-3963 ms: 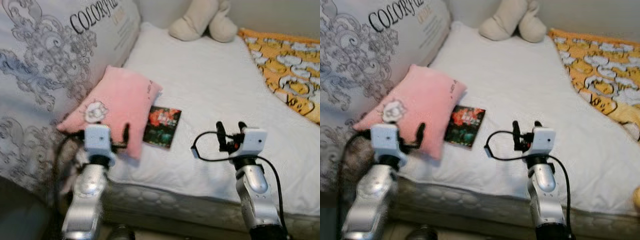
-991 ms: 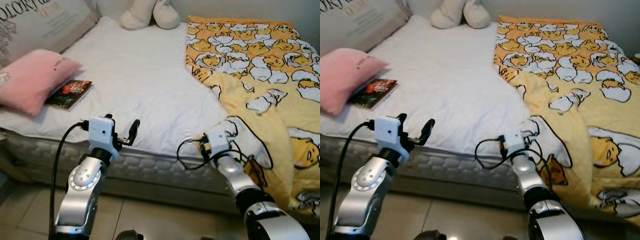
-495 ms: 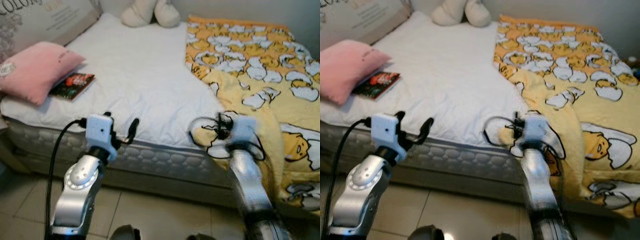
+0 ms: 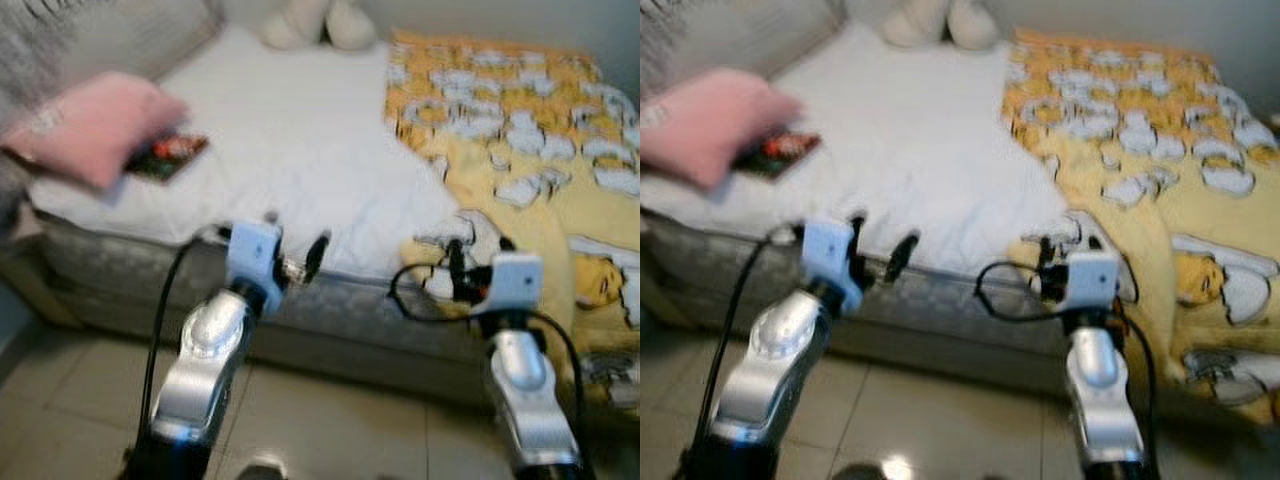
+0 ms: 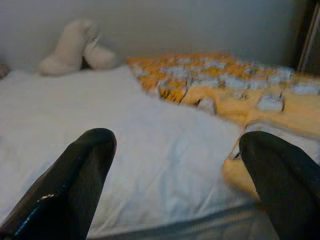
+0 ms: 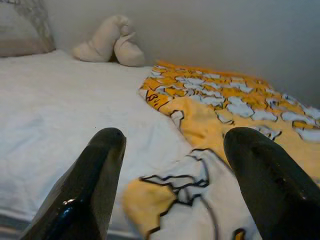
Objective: Clean up the room
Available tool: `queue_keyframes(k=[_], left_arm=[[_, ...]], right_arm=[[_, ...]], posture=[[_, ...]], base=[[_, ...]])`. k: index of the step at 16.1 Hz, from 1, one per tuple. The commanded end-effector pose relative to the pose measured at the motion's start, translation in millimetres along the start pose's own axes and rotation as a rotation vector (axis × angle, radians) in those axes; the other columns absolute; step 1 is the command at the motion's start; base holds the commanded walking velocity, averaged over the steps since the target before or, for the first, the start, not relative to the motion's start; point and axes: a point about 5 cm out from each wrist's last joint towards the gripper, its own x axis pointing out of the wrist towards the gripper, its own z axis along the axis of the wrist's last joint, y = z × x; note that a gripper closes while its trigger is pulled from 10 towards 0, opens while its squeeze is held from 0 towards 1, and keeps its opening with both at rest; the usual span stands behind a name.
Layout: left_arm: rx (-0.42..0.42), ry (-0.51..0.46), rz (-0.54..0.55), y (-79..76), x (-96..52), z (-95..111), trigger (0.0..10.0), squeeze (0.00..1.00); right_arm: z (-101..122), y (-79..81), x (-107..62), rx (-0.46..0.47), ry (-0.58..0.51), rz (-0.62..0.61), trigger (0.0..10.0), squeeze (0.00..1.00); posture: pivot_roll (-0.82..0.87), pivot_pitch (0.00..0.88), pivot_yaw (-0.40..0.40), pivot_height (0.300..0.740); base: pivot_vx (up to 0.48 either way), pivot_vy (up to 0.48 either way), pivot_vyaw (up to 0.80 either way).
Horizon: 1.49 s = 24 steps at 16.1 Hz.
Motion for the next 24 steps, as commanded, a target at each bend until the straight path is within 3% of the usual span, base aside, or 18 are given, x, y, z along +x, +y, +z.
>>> queue_keyframes(k=[1, 6, 8, 9, 10, 13, 17, 24], left_arm=[[0.009, 0.034, 0.018, 3.4, 0.6, -7, 10.0, 0.00], [-0.016, 0.006, -0.006, 2.2, 2.7, -4, 10.0, 0.00], [-0.072, 0.011, 0.141, 18.7, -2.0, -8, 10.0, 0.00], [-0.124, 0.049, 0.308, 39.4, -19.1, -21, 10.0, 0.00], [-0.135, 0.083, 0.387, 48.6, -34.7, -32, 10.0, 0.00], [-0.108, 0.098, 0.352, 36.9, -51.0, -40, 10.0, 0.00], [-0.125, -0.009, 0.329, 31.3, -39.5, -23, 10.0, 0.00], [-0.092, -0.020, 0.316, 34.0, -29.1, -18, 10.0, 0.00]], right_arm=[[2, 1.8, 4.6, 0.006, 0.008, 0.010, 10.0, 0.00], [0, 7.2, 11.2, 0.037, 0.029, -0.020, 10.0, 0.00], [-3, 8.0, 8.0, 0.059, 0.026, -0.019, 10.0, 0.00], [-7, 5.1, 2.6, 0.072, 0.030, -0.012, 10.0, 0.00], [-11, 1.5, -2.8, 0.082, 0.038, -0.009, 10.0, 0.00], [-17, -8.6, -14.9, 0.057, 0.032, 0.011, 10.0, 0.00], [-12, -1.7, -3.3, 0.066, 0.014, 0.055, 10.0, 0.00], [-23, -2.0, 7.7, 0.104, 0.088, 0.075, 10.0, 0.00]], posture=[[-0.02, 0.000, 0.004, 0.715], [-0.01, 0.000, 0.022, 0.715], [-0.01, 0.000, 0.027, 0.715], [-0.02, 0.000, 0.027, 0.715], [-0.01, 0.000, 0.024, 0.715], [-0.01, 0.000, 0.018, 0.715], [-0.01, 0.000, 0.009, 0.715], [-0.01, 0.000, 0.016, 0.715]], base=[[0.000, 0.000, 0.00], [0.000, 0.000, -0.14], [0.000, 0.000, -0.67], [0.000, 0.000, -0.67], [0.000, 0.000, -0.67], [0.000, 0.000, -0.44], [0.194, 0.000, 0.00], [0.480, 0.000, 0.00]])
